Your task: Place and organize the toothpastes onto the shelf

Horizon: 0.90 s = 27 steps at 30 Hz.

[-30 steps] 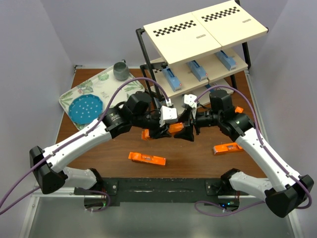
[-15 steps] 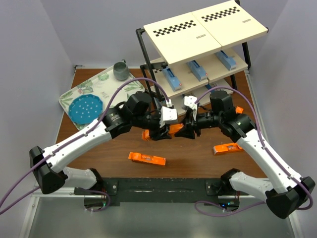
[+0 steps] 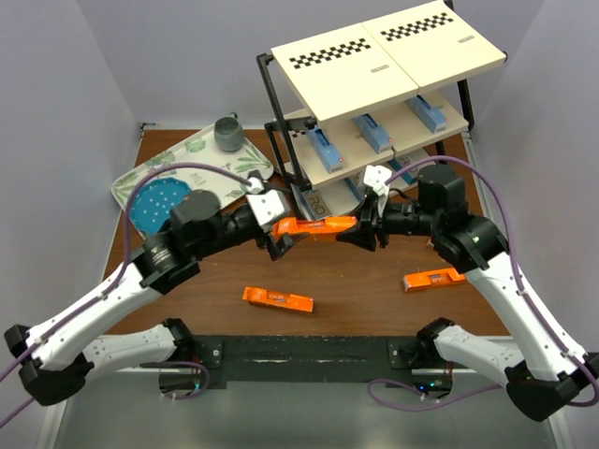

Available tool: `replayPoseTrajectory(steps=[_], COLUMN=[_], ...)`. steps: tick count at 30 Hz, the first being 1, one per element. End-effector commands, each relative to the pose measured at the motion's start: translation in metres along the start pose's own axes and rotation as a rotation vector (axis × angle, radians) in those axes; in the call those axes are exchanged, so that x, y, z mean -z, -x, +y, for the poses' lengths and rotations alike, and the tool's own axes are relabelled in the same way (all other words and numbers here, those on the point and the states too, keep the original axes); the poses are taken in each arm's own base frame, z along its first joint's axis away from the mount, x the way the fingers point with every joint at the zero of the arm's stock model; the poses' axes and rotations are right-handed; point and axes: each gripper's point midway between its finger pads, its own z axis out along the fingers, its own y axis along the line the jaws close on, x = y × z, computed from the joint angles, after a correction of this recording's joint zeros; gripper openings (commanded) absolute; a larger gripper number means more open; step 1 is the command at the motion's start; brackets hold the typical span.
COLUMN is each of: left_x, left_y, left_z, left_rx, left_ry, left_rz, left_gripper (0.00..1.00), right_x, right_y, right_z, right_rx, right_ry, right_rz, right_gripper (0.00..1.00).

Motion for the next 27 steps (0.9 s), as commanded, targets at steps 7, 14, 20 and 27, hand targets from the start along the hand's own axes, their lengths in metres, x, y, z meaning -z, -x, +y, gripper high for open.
replayPoseTrajectory(steps=[7, 14, 20, 27], left_x=[0.095, 0.122, 0.099, 0.072], left_y=[0.05, 0.025, -0.028, -0.099], left_z=[0.073, 0.085, 0.078, 0.064], left_rx=[0.104, 0.1, 0.131, 0.136], left_ry=[0.513, 0.643, 0.641, 0.625], left_rz=[-0.317, -0.258, -0.141, -0.042], left_gripper=[0.99, 1.0, 1.0, 1.0], right_x=[0.041, 0.061, 0.079, 0.125], right_y=[0.13, 0.177, 0.201, 0.207], right_z=[-0.028, -0.075, -0.133, -0.211], right_rx=[0.118, 0.129, 0.165, 0.122], right_ry=[-0.242, -0.486, -0.733, -0.833], right_rz=[-0.301, -0.368, -0.342, -0.348], right_gripper=[0.16, 0.15, 0.15, 0.15])
